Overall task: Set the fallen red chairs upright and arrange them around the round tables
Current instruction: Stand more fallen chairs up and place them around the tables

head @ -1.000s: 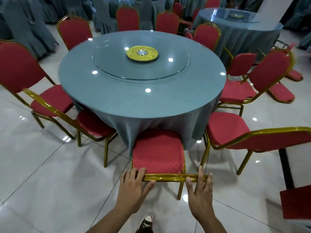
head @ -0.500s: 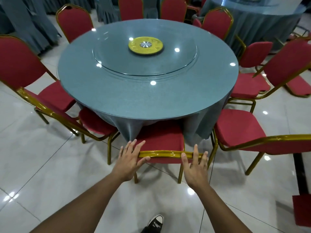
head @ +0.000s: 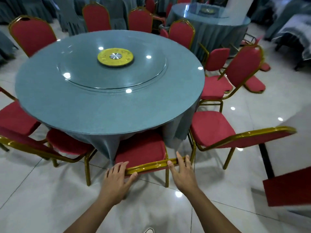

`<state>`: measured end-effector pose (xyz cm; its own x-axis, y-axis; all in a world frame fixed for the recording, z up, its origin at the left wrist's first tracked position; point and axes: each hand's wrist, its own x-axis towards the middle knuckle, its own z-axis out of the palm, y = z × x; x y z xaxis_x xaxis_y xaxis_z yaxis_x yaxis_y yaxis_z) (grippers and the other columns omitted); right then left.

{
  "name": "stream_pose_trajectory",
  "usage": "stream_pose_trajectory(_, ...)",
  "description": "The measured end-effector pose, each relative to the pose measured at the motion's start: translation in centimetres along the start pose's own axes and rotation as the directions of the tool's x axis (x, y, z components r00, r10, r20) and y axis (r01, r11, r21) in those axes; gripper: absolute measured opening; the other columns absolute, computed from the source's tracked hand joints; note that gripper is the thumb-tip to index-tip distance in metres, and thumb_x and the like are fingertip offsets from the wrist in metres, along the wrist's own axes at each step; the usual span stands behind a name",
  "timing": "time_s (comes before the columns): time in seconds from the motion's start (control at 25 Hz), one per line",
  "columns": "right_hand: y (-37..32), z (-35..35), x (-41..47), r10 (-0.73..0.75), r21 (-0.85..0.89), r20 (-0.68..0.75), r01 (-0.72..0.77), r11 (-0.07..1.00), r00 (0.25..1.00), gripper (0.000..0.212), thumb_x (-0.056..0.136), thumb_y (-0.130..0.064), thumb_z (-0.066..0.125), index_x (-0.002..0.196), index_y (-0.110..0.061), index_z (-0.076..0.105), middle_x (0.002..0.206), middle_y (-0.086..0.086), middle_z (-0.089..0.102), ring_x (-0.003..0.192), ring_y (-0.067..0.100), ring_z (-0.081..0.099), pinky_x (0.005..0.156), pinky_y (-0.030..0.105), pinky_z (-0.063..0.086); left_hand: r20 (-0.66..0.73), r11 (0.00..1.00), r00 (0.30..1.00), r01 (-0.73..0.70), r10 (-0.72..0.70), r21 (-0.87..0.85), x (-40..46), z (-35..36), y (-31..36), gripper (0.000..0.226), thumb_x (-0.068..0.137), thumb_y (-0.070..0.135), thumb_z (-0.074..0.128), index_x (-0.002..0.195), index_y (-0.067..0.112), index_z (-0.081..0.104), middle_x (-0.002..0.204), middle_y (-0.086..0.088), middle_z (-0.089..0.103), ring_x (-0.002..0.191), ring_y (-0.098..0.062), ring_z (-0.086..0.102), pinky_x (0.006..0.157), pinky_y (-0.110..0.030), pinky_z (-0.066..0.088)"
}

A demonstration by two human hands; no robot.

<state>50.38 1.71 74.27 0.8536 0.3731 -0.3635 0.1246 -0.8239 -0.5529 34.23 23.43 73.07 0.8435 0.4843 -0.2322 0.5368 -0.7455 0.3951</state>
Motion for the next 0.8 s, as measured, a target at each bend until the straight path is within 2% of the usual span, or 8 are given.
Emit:
stream_pose_trajectory(0.12, 0.4, -1.2, -0.8, -0.026, 0.061, -0.04, 0.028, 0.998, 0.999, 0.062, 0.101, -0.059, 0.039, 0.156, -0.037, 0.023, 0.166, 0.002, 0.019, 0.152, 0.024, 0.019, 0.119, 0.045, 0.025, -0.022, 0.989, 0.989, -0.146, 0.145, -0.039, 1.4, 0.1, 3.7, 0.063, 0.094, 0.068, 0.011, 0.138, 0.037, 0.042, 0.137, 0.013, 0.048, 0.127, -0.012, 0.046, 0.107, -0.033, 0.032)
stream_pose_trajectory(0.24, 2.5, -3.5, -1.2, -0.028, 0.138, -0.086, 0.039, 0.99, 0.996, 0.049, 0.102, -0.043, 0.048, 0.149, -0.033, 0.037, 0.153, -0.004, 0.043, 0.14, 0.016, 0.039, 0.112, 0.037, 0.037, -0.022, 0.961, 0.961, -0.275, 0.275, 0.0, 3.3, 0.4, 9.2, 0.046, 0.1, 0.056, 0.025, 0.137, 0.037, 0.044, 0.135, 0.016, 0.049, 0.124, -0.009, 0.047, 0.105, -0.033, 0.034)
stream_pose_trajectory(0.36, 5.8, -6.7, -0.9, 0.037, 0.185, -0.118, -0.015, 0.983, 0.992, 0.055, 0.101, -0.039, 0.053, 0.152, -0.038, 0.032, 0.155, -0.007, 0.042, 0.14, 0.016, 0.042, 0.111, 0.038, 0.041, -0.015, 0.943, 0.943, -0.332, 0.332, -0.01, 5.1, 1.0, 14.5, 0.037, 0.103, 0.047, 0.036, 0.137, 0.034, 0.046, 0.134, 0.013, 0.05, 0.121, -0.01, 0.048, 0.102, -0.032, 0.036)
stream_pose_trajectory(0.56, 13.6, -14.4, 0.2, 0.101, 0.263, -0.213, -0.043, 0.964, 0.972, 0.053, 0.101, -0.03, 0.054, 0.151, -0.033, 0.036, 0.152, -0.005, 0.045, 0.138, 0.018, 0.044, 0.107, 0.034, 0.042, 0.029, 0.918, 0.919, -0.391, 0.393, -0.06, 7.2, 4.1, 25.2, 0.035, 0.103, 0.041, 0.041, 0.137, 0.036, 0.044, 0.136, 0.013, 0.048, 0.119, -0.007, 0.046, 0.104, -0.027, 0.036)
stream_pose_trajectory(0.8, 25.7, -24.6, 3.5, 0.15, 0.298, -0.288, -0.06, 0.953, 0.946, 0.055, 0.1, -0.028, 0.054, 0.152, -0.029, 0.037, 0.152, -0.001, 0.047, 0.138, 0.016, 0.044, 0.112, 0.038, 0.041, 0.057, 0.891, 0.893, -0.439, 0.447, -0.12, 9.1, 8.8, 38.9, 0.033, 0.104, 0.04, 0.042, 0.136, 0.037, 0.043, 0.136, 0.014, 0.047, 0.119, -0.006, 0.044, 0.105, -0.028, 0.04)
